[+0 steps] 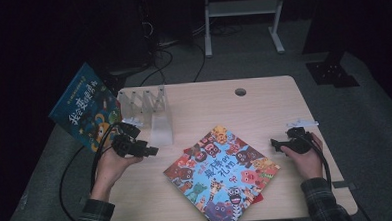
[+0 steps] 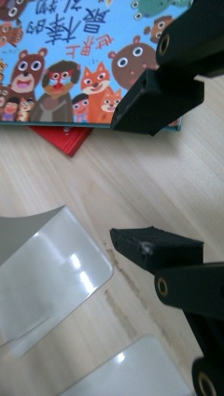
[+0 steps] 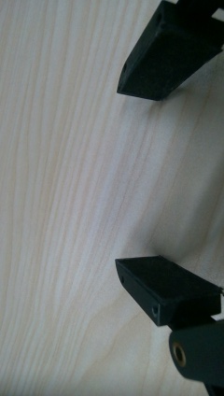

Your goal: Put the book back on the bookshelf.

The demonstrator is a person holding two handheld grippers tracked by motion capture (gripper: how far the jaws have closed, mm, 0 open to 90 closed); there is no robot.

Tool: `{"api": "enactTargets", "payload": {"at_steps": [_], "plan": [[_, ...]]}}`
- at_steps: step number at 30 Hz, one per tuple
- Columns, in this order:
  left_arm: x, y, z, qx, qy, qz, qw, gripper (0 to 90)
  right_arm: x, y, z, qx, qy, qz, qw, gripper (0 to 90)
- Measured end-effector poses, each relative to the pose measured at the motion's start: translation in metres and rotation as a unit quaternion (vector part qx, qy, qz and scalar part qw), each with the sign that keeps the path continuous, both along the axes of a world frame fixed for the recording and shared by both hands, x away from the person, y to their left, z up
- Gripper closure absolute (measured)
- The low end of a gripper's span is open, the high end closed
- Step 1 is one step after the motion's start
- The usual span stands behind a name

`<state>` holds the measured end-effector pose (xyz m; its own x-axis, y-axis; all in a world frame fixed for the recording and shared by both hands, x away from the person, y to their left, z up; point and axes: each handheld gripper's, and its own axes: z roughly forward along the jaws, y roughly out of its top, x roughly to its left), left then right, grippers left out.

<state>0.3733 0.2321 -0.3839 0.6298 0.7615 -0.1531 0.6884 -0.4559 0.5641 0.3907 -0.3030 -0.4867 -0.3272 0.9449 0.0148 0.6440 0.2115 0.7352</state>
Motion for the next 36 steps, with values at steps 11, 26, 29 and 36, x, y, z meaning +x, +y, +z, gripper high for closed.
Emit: {"api": "enactTargets", "payload": {"at_steps": [11,26,29,36], "plan": [[-0.01,-0.002,-0.036,0.007,0.033,0.016,0.9993,28.3,-0.001,0.0,0.0,0.0,0.001,-0.012,0.9999,12.1],[-0.023,0.005,-0.055,0.003,0.038,-0.008,0.9993,55.7,-0.02,0.002,0.01,-0.004,-0.002,0.009,0.9999,39.5],[-0.024,0.007,-0.055,0.007,0.037,-0.011,0.9992,55.2,-0.028,0.004,0.015,0.005,-0.01,0.016,0.9998,43.7],[-0.025,0.008,-0.055,-0.003,0.024,-0.03,0.9993,52.2,-0.049,0.009,0.022,0.026,-0.008,0.039,0.9989,44.3]]}}
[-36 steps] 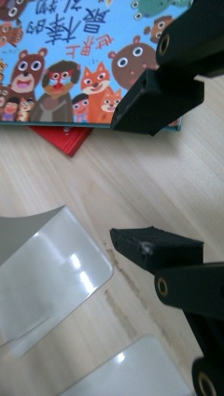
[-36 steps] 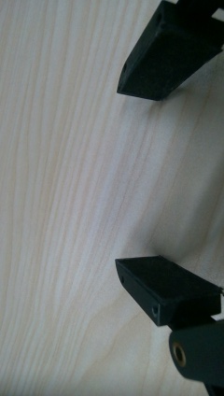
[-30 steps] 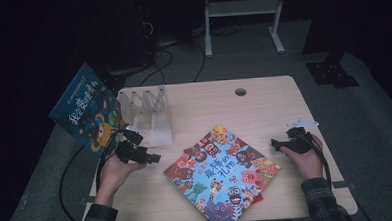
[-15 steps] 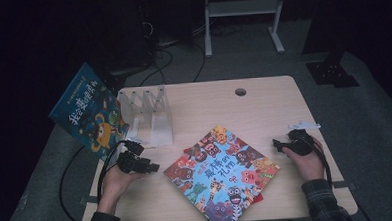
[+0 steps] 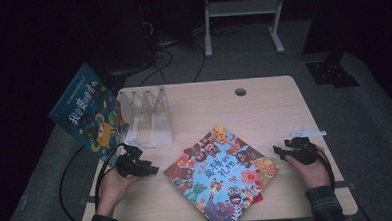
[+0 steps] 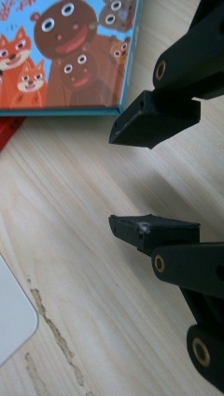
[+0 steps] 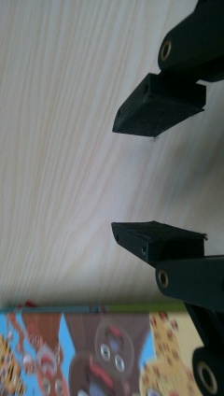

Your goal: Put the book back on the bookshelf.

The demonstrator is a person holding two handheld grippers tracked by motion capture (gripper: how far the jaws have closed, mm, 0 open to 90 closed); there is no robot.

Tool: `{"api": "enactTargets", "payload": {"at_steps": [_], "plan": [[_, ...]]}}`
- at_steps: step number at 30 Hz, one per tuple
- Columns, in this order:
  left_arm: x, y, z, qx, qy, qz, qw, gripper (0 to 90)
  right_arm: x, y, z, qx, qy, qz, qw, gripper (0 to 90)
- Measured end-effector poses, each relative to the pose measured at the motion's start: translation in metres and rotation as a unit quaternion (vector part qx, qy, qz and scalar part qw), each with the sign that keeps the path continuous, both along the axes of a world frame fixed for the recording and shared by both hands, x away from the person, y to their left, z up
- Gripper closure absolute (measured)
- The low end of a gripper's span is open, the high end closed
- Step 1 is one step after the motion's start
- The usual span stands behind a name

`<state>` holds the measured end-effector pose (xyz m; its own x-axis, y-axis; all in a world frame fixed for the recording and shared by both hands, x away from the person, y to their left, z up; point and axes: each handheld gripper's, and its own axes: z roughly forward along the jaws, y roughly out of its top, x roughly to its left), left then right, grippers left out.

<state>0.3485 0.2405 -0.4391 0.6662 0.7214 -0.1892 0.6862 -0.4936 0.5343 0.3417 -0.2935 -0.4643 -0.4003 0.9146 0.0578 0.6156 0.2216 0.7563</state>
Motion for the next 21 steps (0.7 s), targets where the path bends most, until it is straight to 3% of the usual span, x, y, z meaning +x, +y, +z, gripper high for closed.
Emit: {"api": "enactTargets", "payload": {"at_steps": [8,14,19,21], "plan": [[-0.003,-0.004,0.0,0.002,-0.006,-0.018,0.9998,51.0,-0.022,0.002,0.009,0.024,-0.002,0.028,0.9993,49.5],[-0.002,-0.005,0.001,0.0,0.013,-0.007,0.9999,45.5,-0.037,0.002,0.009,0.032,0.01,0.039,0.9987,51.9],[-0.004,-0.004,0.0,0.009,-0.002,-0.008,0.9999,41.3,-0.048,0.001,0.011,0.038,0.015,0.05,0.9979,54.0],[-0.005,-0.005,0.001,0.006,0.001,-0.017,0.9998,44.1,-0.052,0.0,0.012,0.044,0.02,0.053,0.9974,55.5]]}}
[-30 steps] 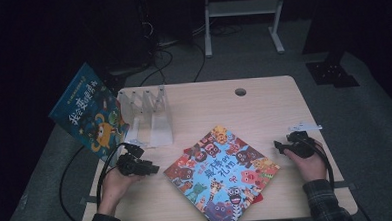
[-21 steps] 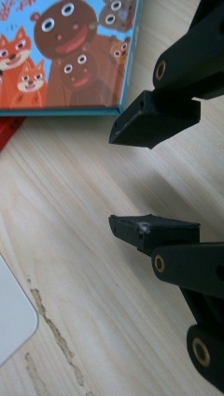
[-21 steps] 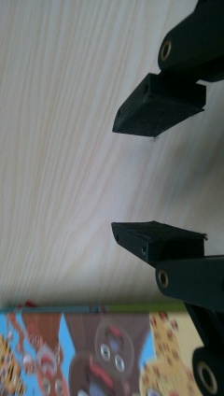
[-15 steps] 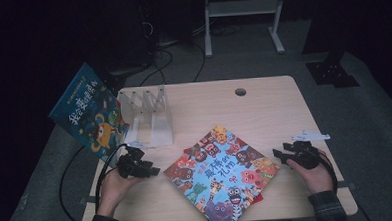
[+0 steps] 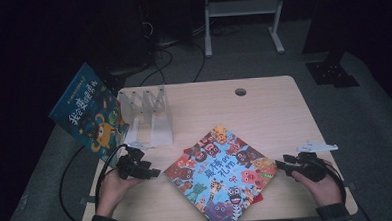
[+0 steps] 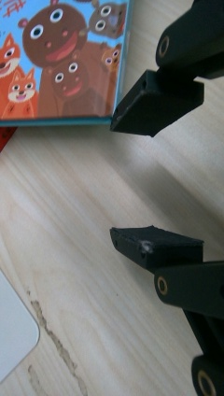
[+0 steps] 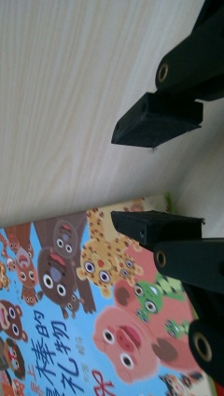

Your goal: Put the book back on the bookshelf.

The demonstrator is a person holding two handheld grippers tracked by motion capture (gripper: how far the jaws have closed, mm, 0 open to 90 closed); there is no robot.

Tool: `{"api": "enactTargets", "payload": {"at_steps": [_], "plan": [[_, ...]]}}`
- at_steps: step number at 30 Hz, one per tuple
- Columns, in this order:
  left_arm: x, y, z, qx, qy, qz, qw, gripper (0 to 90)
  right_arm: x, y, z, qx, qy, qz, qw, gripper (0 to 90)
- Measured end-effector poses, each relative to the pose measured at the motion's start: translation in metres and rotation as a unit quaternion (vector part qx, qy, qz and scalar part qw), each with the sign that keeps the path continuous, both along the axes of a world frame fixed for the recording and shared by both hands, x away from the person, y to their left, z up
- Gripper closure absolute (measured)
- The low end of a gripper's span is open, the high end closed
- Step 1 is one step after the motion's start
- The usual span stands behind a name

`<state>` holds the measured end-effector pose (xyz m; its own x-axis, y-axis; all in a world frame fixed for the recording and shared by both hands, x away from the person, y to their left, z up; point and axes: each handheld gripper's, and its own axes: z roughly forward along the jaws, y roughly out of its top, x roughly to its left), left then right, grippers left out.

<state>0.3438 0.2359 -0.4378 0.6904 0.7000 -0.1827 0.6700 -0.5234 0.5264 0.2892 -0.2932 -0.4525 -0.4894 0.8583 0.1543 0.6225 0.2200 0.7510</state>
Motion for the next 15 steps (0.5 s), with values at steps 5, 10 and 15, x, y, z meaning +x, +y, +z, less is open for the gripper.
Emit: {"api": "enactTargets", "payload": {"at_steps": [5,10,15], "plan": [[-0.001,-0.001,0.001,-0.001,-0.007,0.007,0.9999,43.0,-0.01,-0.003,0.0,0.004,0.011,0.007,0.9999,58.8],[0.0,-0.002,0.005,-0.019,-0.009,0.007,0.9998,46.4,-0.02,-0.003,-0.002,0.002,0.019,0.015,0.9997,60.8],[0.002,-0.006,0.003,-0.028,0.001,-0.001,0.9996,57.0,-0.023,0.0,-0.004,0.0,0.026,0.02,0.9995,62.3]]}}
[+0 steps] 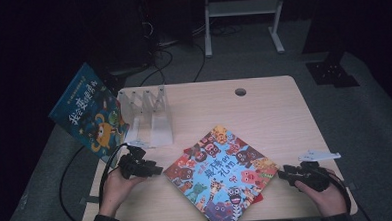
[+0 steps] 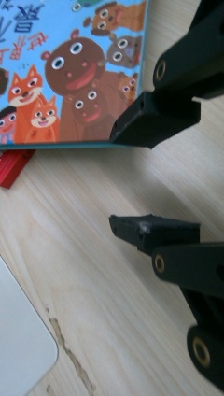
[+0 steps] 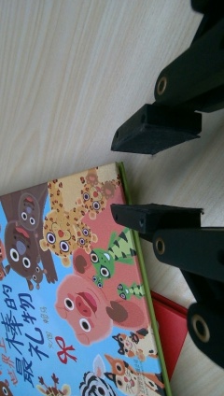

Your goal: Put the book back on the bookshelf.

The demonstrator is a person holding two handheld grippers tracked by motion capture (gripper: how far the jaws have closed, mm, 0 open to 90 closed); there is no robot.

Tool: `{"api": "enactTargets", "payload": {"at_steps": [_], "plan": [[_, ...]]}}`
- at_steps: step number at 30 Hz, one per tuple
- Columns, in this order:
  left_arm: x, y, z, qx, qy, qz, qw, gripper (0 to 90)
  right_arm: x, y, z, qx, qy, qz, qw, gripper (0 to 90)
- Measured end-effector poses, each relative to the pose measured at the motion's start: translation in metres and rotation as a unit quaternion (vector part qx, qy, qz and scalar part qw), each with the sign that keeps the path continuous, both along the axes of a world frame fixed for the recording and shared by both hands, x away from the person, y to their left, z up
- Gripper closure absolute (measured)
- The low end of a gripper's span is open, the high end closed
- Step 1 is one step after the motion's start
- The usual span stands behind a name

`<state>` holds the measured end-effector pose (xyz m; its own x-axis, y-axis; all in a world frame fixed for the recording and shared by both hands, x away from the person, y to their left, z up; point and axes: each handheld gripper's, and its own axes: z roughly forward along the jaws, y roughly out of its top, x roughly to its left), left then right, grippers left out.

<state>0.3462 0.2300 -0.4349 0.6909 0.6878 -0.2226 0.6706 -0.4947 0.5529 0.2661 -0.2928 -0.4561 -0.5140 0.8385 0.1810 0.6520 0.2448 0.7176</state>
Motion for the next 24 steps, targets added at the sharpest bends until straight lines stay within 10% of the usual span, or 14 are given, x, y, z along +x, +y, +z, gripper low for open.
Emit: {"api": "enactTargets", "payload": {"at_steps": [10,24], "plan": [[0.004,-0.011,-0.002,0.006,0.008,0.02,0.9998,83.2,0.002,0.004,-0.003,-0.008,0.011,0.008,0.9999,68.9],[-0.001,-0.022,-0.007,-0.014,0.021,-0.008,0.9996,88.4,0.008,0.005,-0.005,-0.005,0.016,0.011,0.9998,76.5]]}}
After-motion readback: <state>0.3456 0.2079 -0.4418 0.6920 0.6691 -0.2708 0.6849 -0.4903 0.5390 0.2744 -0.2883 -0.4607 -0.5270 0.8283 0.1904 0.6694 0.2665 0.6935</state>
